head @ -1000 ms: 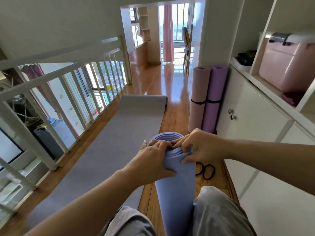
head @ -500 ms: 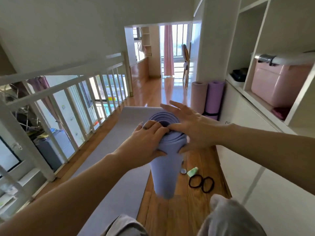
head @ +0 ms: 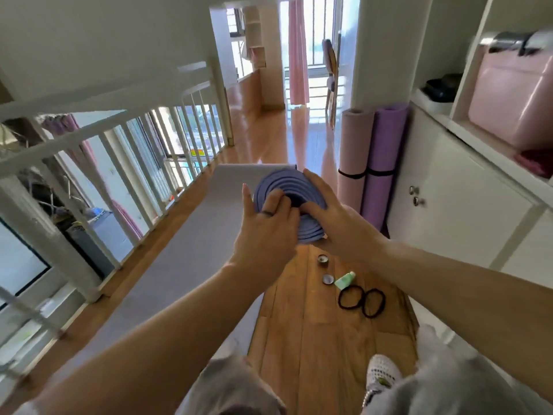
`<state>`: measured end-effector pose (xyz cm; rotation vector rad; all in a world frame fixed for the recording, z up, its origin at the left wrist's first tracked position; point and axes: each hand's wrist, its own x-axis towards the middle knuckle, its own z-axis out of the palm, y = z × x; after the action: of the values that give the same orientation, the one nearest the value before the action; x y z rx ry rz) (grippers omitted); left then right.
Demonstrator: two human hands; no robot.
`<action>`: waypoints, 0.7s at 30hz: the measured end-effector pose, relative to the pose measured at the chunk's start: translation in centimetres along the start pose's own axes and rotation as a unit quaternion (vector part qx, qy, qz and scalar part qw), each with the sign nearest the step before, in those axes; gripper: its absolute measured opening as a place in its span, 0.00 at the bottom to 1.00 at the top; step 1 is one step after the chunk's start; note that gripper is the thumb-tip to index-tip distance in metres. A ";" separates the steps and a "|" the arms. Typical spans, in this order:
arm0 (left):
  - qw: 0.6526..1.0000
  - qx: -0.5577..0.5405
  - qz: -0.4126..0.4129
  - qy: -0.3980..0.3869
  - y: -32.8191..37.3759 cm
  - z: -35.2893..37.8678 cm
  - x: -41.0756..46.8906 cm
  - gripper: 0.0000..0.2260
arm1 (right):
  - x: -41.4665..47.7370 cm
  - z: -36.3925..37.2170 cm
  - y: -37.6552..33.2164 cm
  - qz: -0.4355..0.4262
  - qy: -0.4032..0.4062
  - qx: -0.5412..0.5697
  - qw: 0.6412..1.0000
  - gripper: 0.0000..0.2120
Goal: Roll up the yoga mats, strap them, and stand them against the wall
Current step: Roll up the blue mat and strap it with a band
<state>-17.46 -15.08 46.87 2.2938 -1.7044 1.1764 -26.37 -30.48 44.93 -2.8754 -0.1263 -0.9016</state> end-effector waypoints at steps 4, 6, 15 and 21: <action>1.000 0.028 0.004 -0.009 -1.2 4.0 -0.5 0.14 | 0.3 5.5 1.6 0.007 0.036 0.048 0.998 0.27; 0.999 0.027 0.018 0.001 -2.1 6.9 -0.8 0.11 | 0.8 8.7 2.8 0.009 0.059 0.062 0.996 0.28; 0.997 -0.014 0.026 -0.077 -1.5 23.5 -0.5 0.08 | 0.0 22.7 11.9 0.100 0.007 0.118 0.988 0.30; 0.977 -0.061 0.159 -0.130 6.6 30.7 4.3 0.11 | -9.3 24.7 19.9 0.238 0.018 0.177 0.955 0.41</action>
<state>-6.05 -35.13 25.15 2.2417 -2.2360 0.8037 -17.77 -47.00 17.63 -2.3939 0.3579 -0.7423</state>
